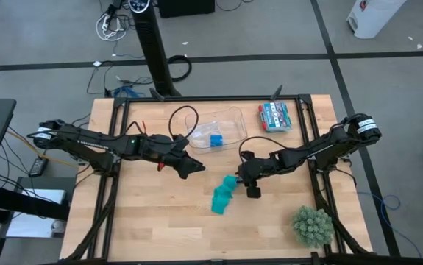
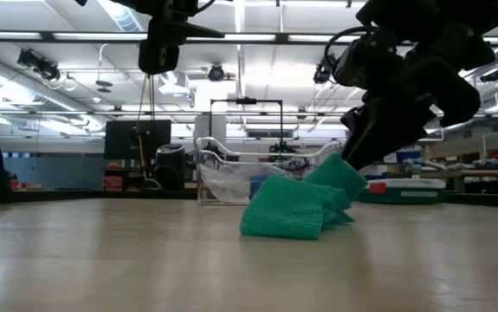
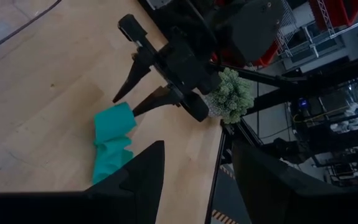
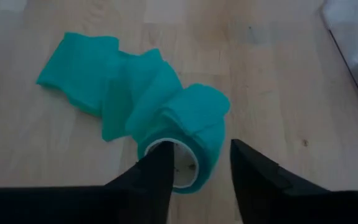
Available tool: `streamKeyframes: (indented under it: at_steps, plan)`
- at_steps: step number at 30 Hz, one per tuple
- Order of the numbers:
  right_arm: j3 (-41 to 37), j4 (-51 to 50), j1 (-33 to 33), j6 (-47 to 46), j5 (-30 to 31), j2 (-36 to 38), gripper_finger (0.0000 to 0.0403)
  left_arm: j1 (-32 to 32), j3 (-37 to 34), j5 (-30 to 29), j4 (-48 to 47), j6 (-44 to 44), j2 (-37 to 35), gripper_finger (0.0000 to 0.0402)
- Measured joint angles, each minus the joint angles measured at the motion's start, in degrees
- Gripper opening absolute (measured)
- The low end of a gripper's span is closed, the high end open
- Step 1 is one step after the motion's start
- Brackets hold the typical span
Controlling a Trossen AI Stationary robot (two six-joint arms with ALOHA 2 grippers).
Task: Roll bandage
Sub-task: Roll the sky blue bandage
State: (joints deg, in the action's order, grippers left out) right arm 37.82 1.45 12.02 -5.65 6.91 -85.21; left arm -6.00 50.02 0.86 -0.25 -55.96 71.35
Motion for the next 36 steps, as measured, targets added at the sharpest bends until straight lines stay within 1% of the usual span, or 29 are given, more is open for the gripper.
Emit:
streamKeyframes:
  at_steps: [3, 8, 10, 14, 17, 21, 26, 28, 32, 34, 36]
  plan:
    - [0.01, 0.47, -1.04, 0.85, -1.69, -0.85, 0.0092, 0.0, 0.0, -0.65, -0.03, 0.04, 0.0, 0.0192]
    - [0.1, 1.32, -2.86, 0.79, -7.46, -3.93, 0.0022, 0.0, -0.02, -0.8, 0.39, -0.23, 0.02, 0.0192]
    - [1.13, 1.17, -2.92, 0.87, -7.75, -3.71, 0.0007, 0.0, -0.02, -0.81, 2.06, -1.65, 0.02, 0.0192]
    - [5.44, -2.75, -2.95, 1.97, -5.65, -0.15, 0.0005, 0.02, -0.02, -1.44, 7.62, -1.38, 0.02, 0.0192]
    - [9.59, -8.76, -3.03, 4.06, -5.1, 2.63, 0.0002, 0.97, 0.08, -2.53, 11.07, 0.25, 0.04, 0.0192]
    - [16.19, -15.98, -3.05, 7.09, -2.84, 7.31, 0.0001, 3.31, 3.93, -2.75, 11.1, 5.42, 0.04, 0.0192]
    - [26.69, -28.61, -4.42, 14.86, 3.32, 12.7, 0.0, 6.65, 10.82, -2.72, 10.71, 12.92, 0.04, 0.0192]
    - [31.47, -32.0, -5.54, 19.77, 4.09, 14.32, 0.0, 7.86, 14.23, -2.31, 9.57, 15.23, 0.04, 0.0192]
    - [38.68, -36.37, -8.51, 28.18, 4.62, 15.19, 0.0, 9.91, 22.32, 0.69, 2.52, 16.93, 0.84, 0.0192]
    - [42.02, -36.49, -10.08, 29.86, 6.75, 15.26, 0.0, 10.56, 26.33, 2.04, -0.46, 16.96, 1.93, 0.0192]
    - [45.39, -35.84, -11.74, 31.26, 7.33, 15.24, 0.0, 10.92, 30.17, 2.51, -3.68, 17.43, 2.99, 0.0192]
